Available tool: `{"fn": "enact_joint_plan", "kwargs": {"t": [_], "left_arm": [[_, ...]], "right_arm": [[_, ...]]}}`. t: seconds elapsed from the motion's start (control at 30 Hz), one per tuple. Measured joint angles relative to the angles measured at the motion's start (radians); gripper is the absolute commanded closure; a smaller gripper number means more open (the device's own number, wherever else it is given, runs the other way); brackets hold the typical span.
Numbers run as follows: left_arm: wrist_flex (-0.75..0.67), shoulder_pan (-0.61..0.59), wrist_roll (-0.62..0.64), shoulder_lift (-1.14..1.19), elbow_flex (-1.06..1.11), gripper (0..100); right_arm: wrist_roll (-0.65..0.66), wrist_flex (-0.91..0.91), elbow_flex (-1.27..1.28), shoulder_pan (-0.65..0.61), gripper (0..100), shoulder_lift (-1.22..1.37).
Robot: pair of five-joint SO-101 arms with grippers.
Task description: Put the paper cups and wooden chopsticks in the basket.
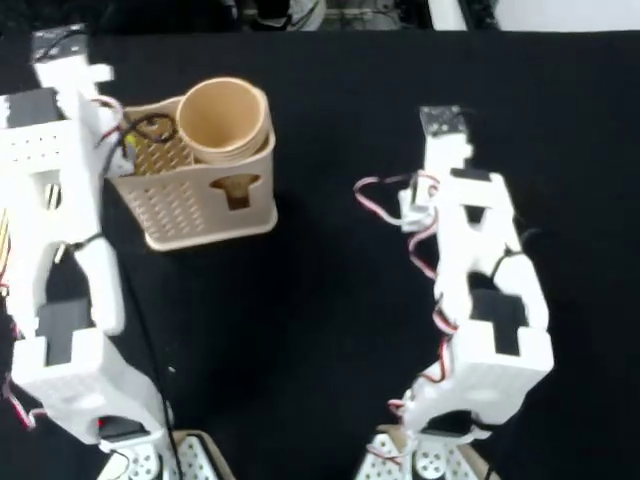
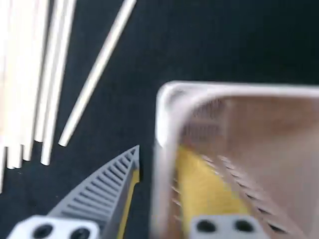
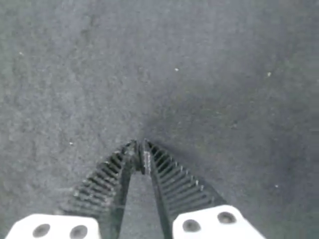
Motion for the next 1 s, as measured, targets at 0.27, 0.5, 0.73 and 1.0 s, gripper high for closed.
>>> {"fn": "enact_joint_plan", "kwargs": {"t": [0.27, 0.5, 0.73, 1.0], "left_arm": [[0.135, 0.149, 0.025, 0.011, -0.092, 97], [0.143, 0.198, 0.054, 0.008, -0.028, 97], [0.143, 0.25, 0.054, 0.008, -0.021, 69], [0.144, 0.133, -0.026, 0.009, -0.049, 70]], "right_arm": [[0.0, 0.0, 0.0, -0.005, 98.6, 0.0], [0.005, 0.0, 0.0, -0.005, 98.6, 0.0], [0.005, 0.0, 0.0, -0.005, 98.6, 0.0], [0.005, 0.0, 0.0, -0.005, 98.6, 0.0]]}}
